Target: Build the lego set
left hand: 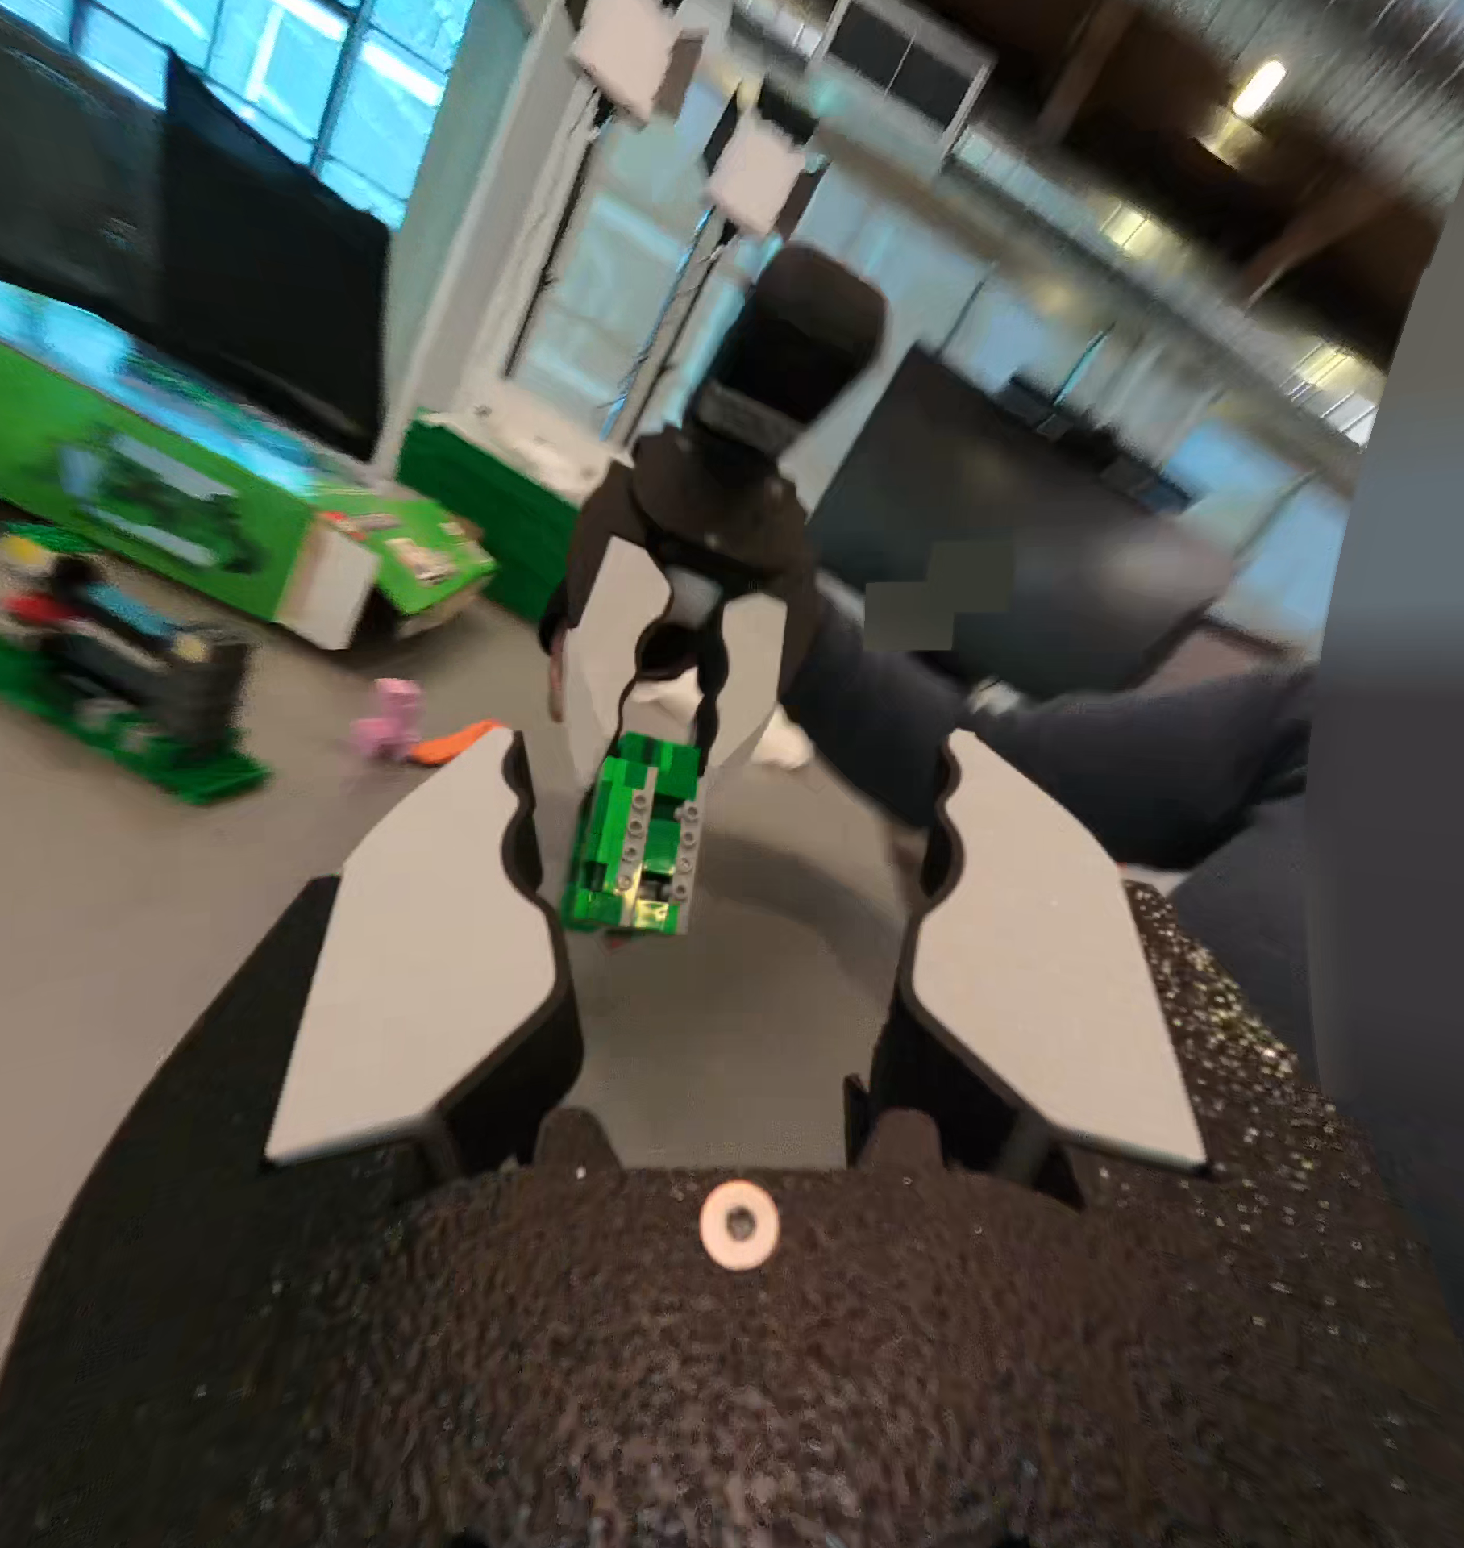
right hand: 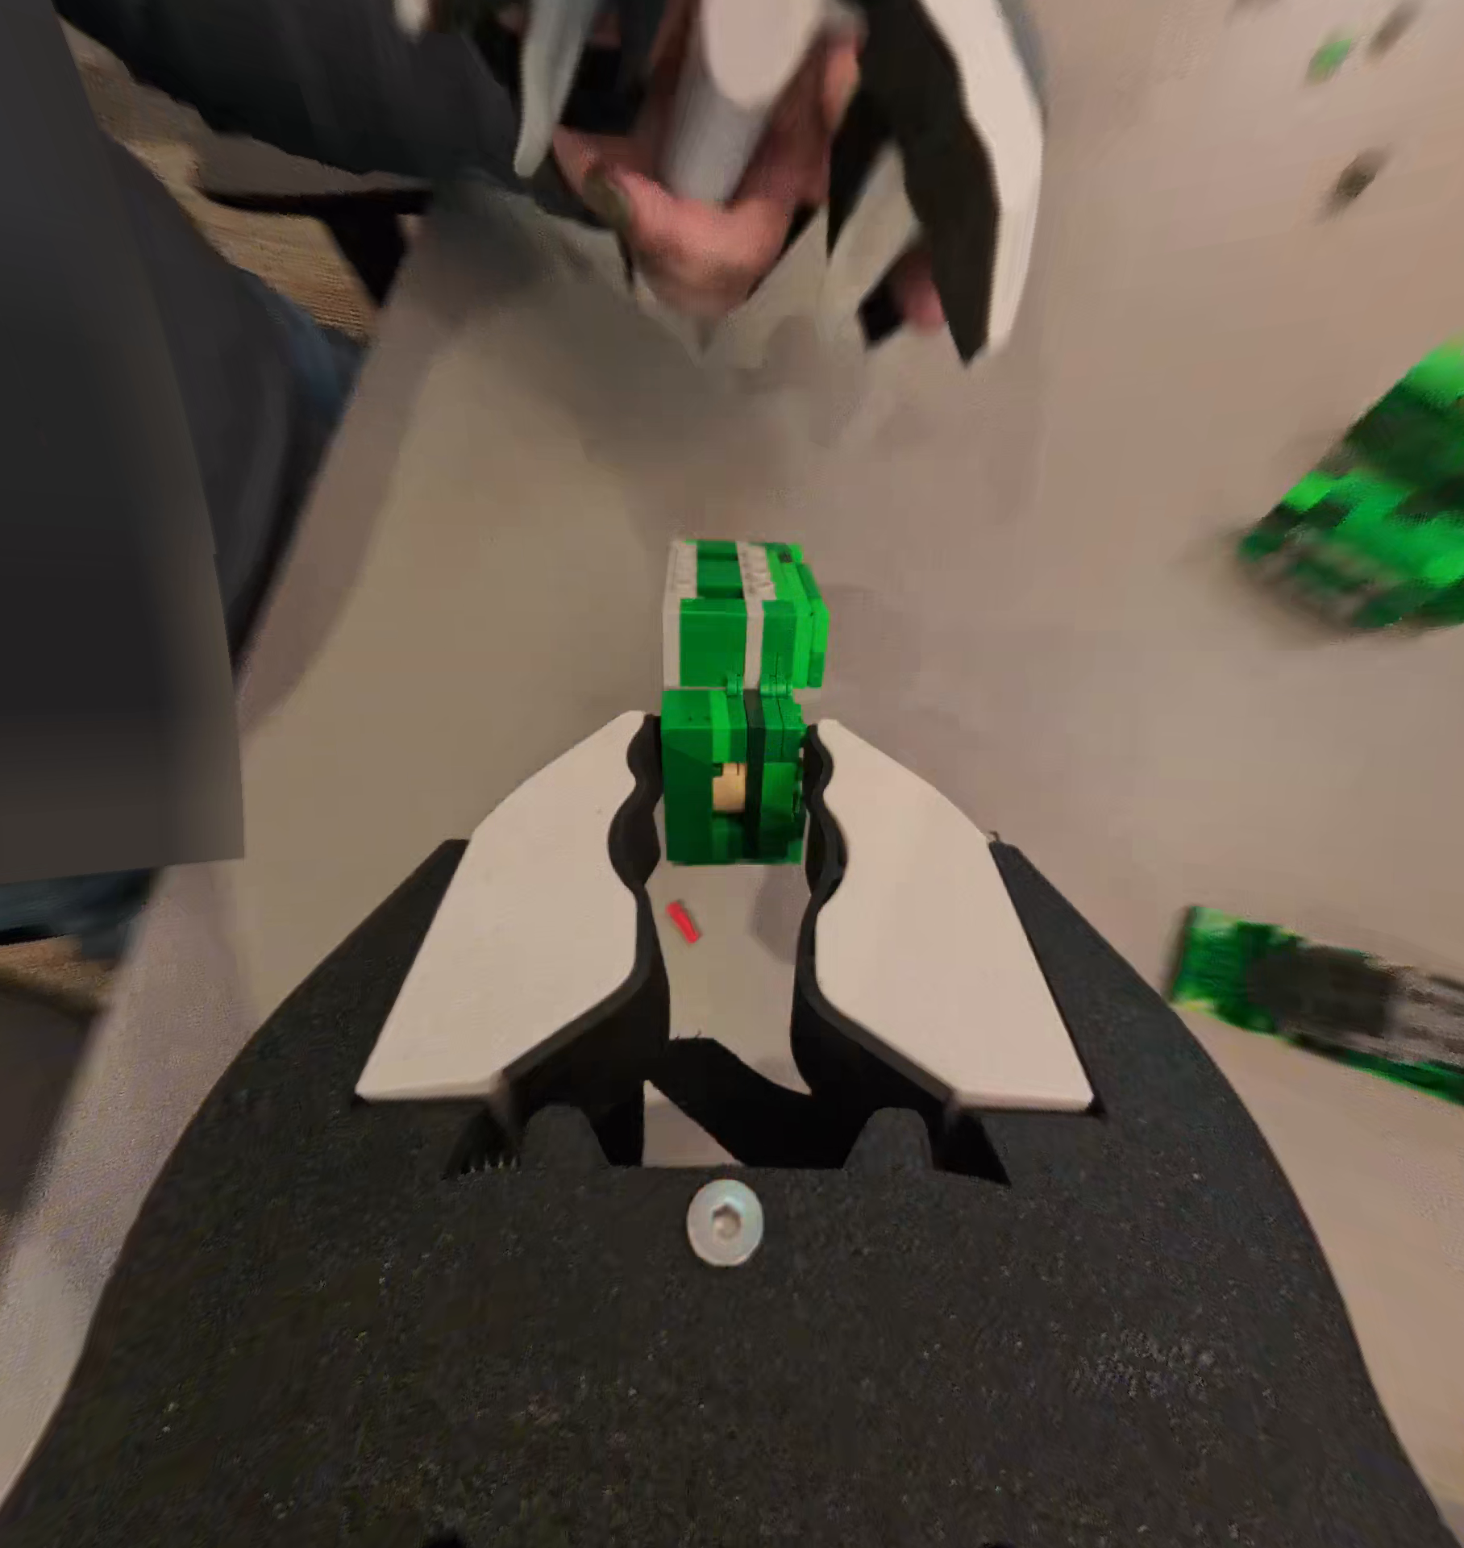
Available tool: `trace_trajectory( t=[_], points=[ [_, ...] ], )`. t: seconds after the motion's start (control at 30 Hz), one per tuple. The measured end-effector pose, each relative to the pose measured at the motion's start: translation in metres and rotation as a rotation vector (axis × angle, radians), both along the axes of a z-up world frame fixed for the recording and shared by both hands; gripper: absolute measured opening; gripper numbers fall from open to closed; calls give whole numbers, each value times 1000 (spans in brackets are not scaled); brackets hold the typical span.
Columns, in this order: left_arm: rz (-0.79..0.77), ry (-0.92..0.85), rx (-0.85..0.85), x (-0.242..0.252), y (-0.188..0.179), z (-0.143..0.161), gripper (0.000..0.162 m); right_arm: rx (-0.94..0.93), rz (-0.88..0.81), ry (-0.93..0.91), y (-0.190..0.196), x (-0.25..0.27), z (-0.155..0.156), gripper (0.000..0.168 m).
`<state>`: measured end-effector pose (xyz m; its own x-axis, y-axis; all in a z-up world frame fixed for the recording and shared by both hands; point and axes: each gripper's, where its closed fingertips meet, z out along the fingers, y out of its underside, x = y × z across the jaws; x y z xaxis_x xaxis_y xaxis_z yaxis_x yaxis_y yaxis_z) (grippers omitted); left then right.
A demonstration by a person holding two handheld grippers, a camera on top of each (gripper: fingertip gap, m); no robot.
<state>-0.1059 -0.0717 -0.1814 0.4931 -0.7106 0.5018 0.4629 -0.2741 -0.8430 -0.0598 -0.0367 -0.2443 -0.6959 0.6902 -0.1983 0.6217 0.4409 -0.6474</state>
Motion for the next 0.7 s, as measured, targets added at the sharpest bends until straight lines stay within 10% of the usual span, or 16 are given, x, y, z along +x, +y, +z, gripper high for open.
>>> trace_trajectory(
  t=[0.03, 0.4, 0.7],
  points=[
    [42, 91, 7, -3, 2, -6, 90, -51, 5, -100, 4, -2, -5, 31],
    [10, 458, 81, 1, 5, -47, 98, -213, 131, -688, 10, -28, -43, 32],
    [-20, 535, 147, -2, 24, -49, 107, 8, 21, -443, 34, -53, -39, 53]
  ],
)
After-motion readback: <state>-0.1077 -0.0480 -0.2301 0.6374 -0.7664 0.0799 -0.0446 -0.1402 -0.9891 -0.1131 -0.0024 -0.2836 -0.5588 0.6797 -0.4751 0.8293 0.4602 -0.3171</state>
